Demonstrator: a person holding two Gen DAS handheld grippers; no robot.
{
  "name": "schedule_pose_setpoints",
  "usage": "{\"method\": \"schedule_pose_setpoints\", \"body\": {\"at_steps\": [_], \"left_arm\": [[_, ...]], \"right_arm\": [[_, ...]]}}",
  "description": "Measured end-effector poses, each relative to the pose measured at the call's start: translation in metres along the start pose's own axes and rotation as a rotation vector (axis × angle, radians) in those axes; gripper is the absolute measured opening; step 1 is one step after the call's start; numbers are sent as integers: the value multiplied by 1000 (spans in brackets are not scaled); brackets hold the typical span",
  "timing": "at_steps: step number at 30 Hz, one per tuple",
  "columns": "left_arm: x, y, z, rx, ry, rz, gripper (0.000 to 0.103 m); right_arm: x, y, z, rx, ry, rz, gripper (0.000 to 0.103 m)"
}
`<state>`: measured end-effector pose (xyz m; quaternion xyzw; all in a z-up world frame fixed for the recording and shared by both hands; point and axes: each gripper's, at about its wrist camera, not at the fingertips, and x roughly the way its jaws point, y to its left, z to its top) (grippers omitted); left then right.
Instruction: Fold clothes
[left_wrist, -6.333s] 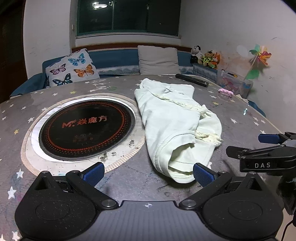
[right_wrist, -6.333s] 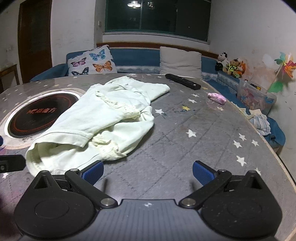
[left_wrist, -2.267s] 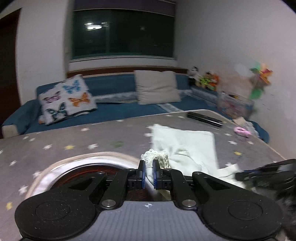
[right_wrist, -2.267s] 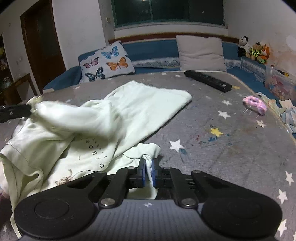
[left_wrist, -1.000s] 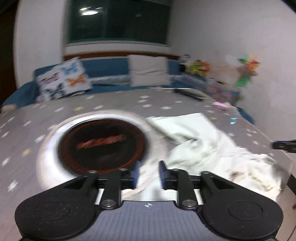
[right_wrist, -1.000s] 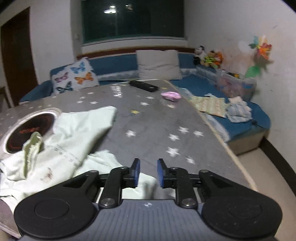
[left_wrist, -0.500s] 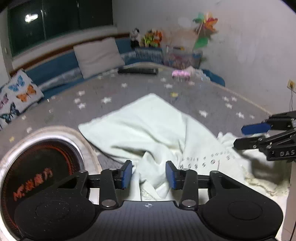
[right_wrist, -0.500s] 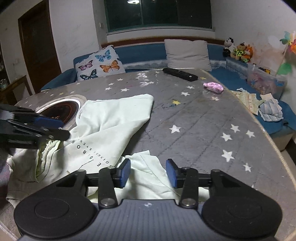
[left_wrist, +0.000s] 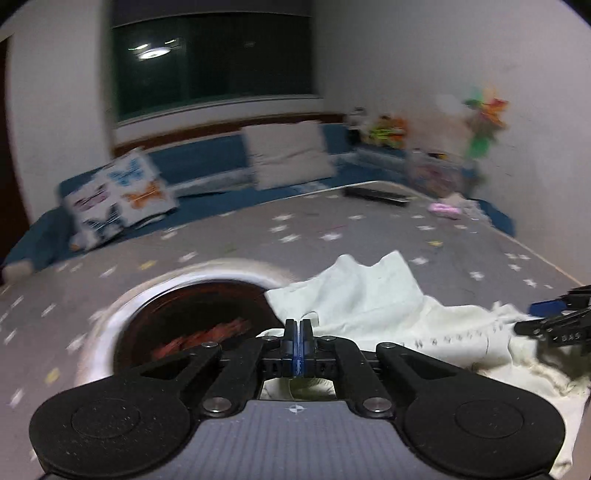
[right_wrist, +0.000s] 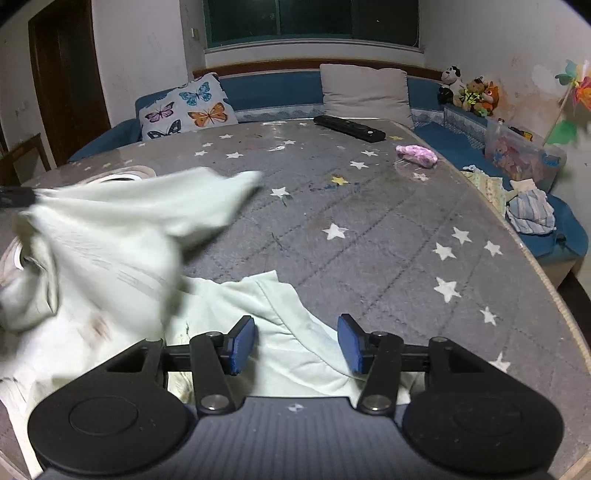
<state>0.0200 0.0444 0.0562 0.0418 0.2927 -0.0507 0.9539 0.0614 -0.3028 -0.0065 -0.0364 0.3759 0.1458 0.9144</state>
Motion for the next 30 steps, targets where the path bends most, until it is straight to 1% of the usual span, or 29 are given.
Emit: {"method": "schedule_pose_setpoints", "body": {"at_steps": [3, 7, 10, 12, 14, 20, 22, 23, 24, 25, 30], "left_arm": [[-5, 18, -22, -25, 72, 52, 1], [-11, 41, -51, -58, 169, 120, 3], [-15, 57, -47, -107, 157, 144, 4], [-4, 55, -40, -103, 149, 132, 4], [7, 52, -31, -97, 142, 118, 7], [43, 44, -7, -79, 119, 76, 10], [55, 41, 1, -73, 112, 62, 20], [60, 40, 5, -69, 108, 55, 22], [70, 39, 6, -63, 121, 53, 27], [81, 39, 7, -59, 137, 58, 28], [113, 41, 4, -50, 190, 55, 27]], "right_arm": [[0, 2, 0, -18, 4, -12, 53], [-3, 4, 5, -42, 21, 0, 52], [-7, 8, 15, -71, 20, 17, 52], [-8, 14, 26, -95, 7, 42, 52], [-8, 21, 37, -118, -5, 68, 52], [20, 51, 63, -168, 10, 155, 51], [28, 61, 69, -184, 15, 174, 51], [31, 64, 71, -188, 14, 180, 51], [33, 68, 72, -192, 13, 186, 51], [35, 72, 74, -196, 12, 191, 51], [43, 81, 80, -208, 12, 207, 51]]}}
